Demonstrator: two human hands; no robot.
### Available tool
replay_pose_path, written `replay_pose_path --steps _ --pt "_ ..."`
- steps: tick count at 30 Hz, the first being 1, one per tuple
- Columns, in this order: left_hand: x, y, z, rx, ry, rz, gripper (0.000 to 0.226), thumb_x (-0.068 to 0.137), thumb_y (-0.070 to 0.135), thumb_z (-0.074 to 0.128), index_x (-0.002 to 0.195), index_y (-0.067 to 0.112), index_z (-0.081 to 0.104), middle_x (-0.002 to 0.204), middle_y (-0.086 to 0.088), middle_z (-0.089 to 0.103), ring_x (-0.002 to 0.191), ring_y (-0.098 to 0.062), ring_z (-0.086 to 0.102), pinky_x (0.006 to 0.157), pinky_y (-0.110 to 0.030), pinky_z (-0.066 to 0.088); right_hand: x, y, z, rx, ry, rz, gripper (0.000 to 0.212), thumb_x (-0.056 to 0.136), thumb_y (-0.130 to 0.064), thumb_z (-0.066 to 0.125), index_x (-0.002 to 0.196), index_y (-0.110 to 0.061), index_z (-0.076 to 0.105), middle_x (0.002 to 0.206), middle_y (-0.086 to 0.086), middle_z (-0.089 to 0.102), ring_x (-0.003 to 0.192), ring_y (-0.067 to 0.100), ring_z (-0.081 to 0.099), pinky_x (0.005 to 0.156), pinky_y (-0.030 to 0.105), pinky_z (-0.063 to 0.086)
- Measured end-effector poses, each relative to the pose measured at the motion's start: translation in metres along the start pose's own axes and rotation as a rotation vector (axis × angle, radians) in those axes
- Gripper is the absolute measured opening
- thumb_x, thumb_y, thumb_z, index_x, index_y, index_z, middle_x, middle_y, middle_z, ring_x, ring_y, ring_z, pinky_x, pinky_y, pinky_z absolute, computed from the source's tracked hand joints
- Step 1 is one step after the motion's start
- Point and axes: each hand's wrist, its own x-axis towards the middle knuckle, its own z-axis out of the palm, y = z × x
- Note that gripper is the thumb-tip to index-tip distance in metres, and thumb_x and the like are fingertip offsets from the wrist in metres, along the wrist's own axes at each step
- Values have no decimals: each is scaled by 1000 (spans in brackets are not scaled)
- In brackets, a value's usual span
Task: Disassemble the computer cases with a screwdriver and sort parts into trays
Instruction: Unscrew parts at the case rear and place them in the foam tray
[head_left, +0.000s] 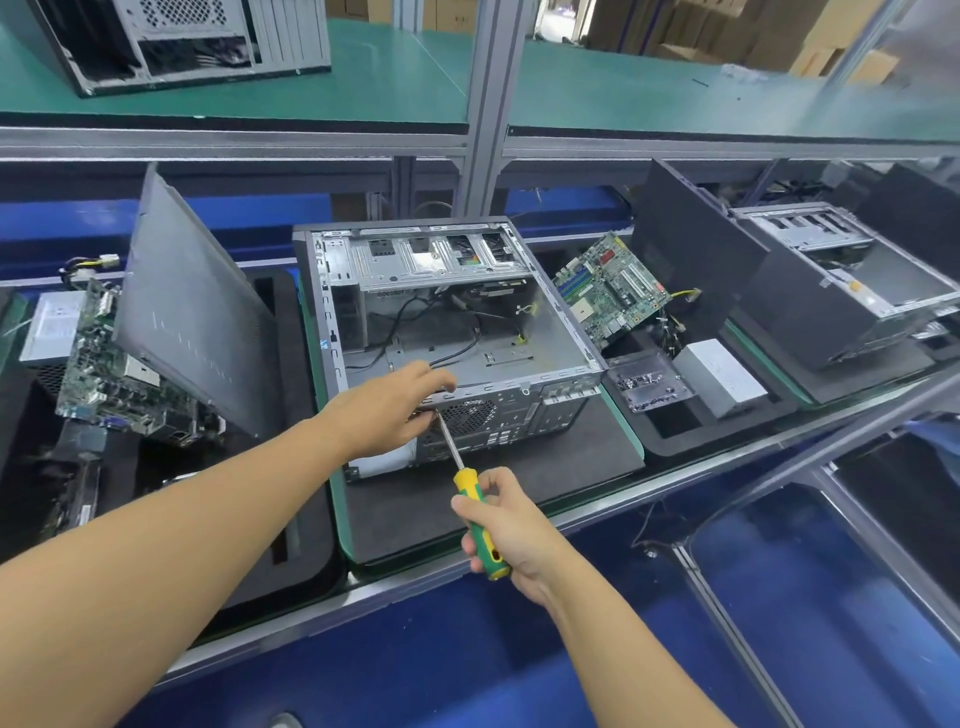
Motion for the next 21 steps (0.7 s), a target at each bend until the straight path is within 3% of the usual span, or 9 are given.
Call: replay_pose_path --steps 3,7,13,21 --pt "-1 0 0 18 11 24 33 96 25 54 120 41 38 116 18 42 74 -17 53 67 -47 54 1 -3 2 82 -8 52 33 95 -42 57 114 -14 54 86 7 64 56 18 54 49 30 46" --pt "-2 -1 -1 15 30 55 29 96 23 55 115 39 40 113 18 43 70 -17 51 66 -45 52 0 -5 4 93 -24 89 34 104 -28 38 112 -6 63 75 6 67 55 17 54 51 31 48" --pt "-4 0 0 72 47 71 25 97 23 56 116 37 50 120 13 47 71 -14 51 58 -35 48 0 -3 4 64 -2 -13 20 100 -28 58 107 -8 55 81 9 61 62 24 65 58 36 56" --pt "-6 -1 -2 128 13 92 18 100 28 52 116 34 59 134 11 45 84 -20 60 65 -43 55 -1 -3 2 107 -29 -33 21 98 -29 61 103 -9 55 79 8 61 58 23 62 54 35 54"
